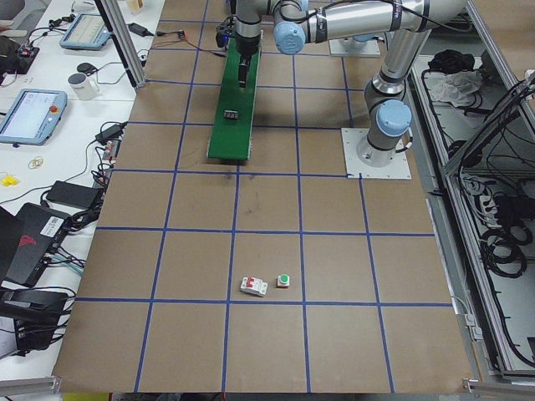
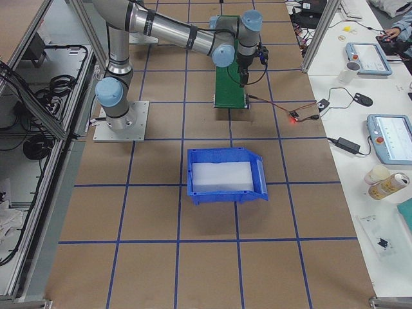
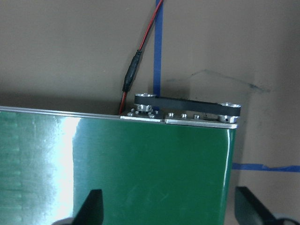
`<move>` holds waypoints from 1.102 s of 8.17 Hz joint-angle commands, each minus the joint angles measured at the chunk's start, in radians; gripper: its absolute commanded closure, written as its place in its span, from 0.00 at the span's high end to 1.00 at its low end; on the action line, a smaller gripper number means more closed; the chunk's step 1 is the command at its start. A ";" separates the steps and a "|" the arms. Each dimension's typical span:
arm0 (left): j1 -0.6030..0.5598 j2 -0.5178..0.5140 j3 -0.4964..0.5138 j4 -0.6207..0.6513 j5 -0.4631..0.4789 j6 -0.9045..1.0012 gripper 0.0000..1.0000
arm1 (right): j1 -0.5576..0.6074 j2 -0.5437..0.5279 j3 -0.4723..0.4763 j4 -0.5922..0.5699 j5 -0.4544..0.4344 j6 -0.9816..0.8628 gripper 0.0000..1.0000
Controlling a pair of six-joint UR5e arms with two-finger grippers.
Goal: Move capacitor from left to right
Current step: 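Lower the right gripper over the belt's far end while the capacitor rides toward it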
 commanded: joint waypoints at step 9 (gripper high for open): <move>-0.001 -0.014 0.001 0.002 -0.004 0.015 1.00 | -0.118 -0.011 0.178 -0.046 0.200 -0.161 1.00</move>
